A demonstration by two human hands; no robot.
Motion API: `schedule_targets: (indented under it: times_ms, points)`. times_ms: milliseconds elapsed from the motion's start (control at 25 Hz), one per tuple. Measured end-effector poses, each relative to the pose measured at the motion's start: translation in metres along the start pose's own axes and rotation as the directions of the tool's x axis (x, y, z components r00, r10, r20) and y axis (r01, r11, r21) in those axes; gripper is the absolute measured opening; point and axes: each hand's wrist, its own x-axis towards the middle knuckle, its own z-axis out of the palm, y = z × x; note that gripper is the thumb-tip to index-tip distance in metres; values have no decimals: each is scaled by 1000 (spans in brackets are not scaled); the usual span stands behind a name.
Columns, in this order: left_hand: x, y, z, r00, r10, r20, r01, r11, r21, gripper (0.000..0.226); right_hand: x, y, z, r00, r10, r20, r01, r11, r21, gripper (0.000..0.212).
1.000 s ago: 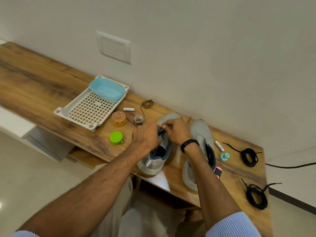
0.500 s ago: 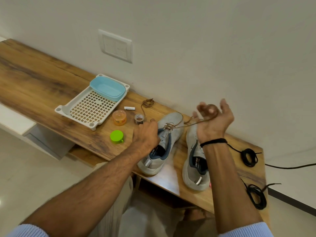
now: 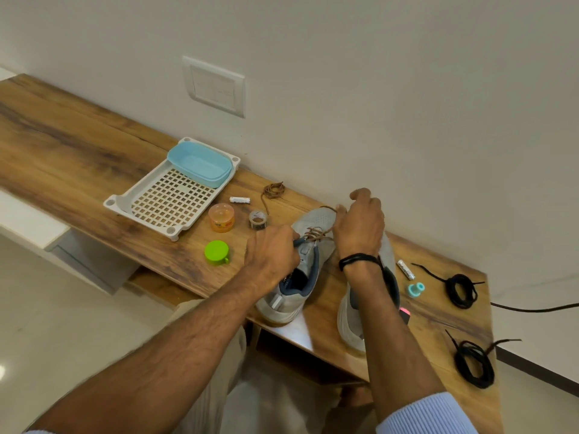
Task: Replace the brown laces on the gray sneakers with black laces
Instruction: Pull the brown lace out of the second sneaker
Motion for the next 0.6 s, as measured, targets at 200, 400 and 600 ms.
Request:
schedule_targets:
  times_ms: [200,400,600]
  points:
    - [1,1,1,1000,22,6,-23,999,41,30,0,4,16,784,-342,519,383,923,30,25]
    - [2,2,-2,998,60,24,-62,995,75,22,1,7,13,725,-424,543,501,866,7,17]
    - [2,1,-3,994,98,53,-101,993,61,33,-8,10,20,900,-119,419,132,991,0,25]
